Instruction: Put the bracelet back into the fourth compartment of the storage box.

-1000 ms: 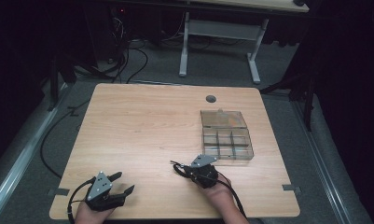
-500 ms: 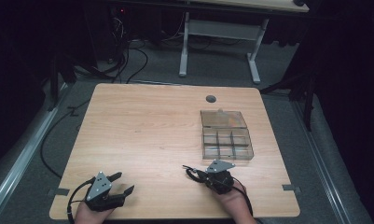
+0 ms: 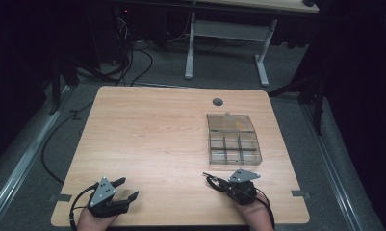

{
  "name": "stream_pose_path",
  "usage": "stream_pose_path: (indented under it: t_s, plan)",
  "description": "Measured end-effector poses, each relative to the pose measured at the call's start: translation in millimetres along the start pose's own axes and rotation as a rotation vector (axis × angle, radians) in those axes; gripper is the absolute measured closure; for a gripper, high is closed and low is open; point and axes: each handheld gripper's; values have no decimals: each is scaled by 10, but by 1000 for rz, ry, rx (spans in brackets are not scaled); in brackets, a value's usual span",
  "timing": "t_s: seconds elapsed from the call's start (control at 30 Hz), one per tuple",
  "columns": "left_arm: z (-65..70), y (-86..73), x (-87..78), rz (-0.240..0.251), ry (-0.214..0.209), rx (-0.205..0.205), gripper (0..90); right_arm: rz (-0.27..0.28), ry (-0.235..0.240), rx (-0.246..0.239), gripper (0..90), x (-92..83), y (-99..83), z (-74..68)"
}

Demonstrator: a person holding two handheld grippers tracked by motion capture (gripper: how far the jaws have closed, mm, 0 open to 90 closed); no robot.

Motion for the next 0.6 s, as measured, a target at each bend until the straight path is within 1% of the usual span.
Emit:
stream_pose_path:
  t_s: [0.2,0.3,0.33,0.37,0.47,0.5,0.6]
  plan:
    - [0,-1,-1,1,3,1,308,1,-3,12,892,-27,-33,12]
    - [0,-1,-2,2,4,0,309,31,0,9,872,-68,-17,-1]
    - [1,-1,-3,2,3,0,308,63,-2,17,862,-112,-4,7]
    - [1,-1,-3,2,3,1,308,63,-2,17,862,-112,-4,7]
    - [0,-2,-3,4,1,2,309,93,-30,32,863,-185,-2,40]
    - [1,-2,-3,4,-1,2,309,98,-33,41,863,-200,-5,51]
    - [2,-1,-2,3,-3,5,310,109,-64,72,866,-235,-20,114]
Point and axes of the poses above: each handheld gripper's, and its own axes: x roughly forward along the jaws, y roughly out of its top, z roughly to its right, and after that the axes turned 6 degrees about -z, right-handed
